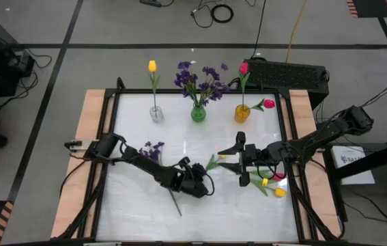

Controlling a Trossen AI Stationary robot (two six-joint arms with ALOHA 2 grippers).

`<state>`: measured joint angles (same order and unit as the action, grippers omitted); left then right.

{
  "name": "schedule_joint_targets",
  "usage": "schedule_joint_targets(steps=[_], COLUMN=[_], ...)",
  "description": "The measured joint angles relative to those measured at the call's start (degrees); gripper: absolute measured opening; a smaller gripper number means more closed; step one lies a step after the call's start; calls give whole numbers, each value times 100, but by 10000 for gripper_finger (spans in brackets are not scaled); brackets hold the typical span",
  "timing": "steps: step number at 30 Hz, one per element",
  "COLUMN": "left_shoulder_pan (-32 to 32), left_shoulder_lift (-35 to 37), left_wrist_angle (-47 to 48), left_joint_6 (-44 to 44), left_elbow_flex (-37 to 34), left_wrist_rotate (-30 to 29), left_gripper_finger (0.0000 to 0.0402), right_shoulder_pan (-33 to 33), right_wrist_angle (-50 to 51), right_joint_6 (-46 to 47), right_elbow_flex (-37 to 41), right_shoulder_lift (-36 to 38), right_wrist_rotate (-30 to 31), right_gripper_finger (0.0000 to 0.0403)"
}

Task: Sort flowers into vase by color
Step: Put the left yellow flower into the transparent vase

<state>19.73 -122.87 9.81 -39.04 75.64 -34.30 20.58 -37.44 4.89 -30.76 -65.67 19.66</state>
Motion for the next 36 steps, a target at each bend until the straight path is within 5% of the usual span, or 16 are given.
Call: schedule_joint_targets(steps=[12,19,27,36], left_shoulder_pan=[-78,223,499,626], left_shoulder_lift=[1464,2604,3461,3342], left_wrist_angle=[1677,2413,1513,-385], left_joint_6=[208,413,1647,3120], left_elbow_flex=[-12,-12,-12,-12], left_wrist_rotate=[-284,-1303,-2215,-1858], left_gripper_finger=[3,2,1,1], right_shoulder_pan=[0,0,2,-293], right_wrist_angle=[21,51,-520,-2573], right_joint_6=[-2,-3,128,146], right_elbow_flex=[0,0,-2,0], right_shoulder_lift=[0,-1,-358,-1309], right_wrist_rotate=[0,0,-22,-113], right_gripper_finger=[173,173,173,174])
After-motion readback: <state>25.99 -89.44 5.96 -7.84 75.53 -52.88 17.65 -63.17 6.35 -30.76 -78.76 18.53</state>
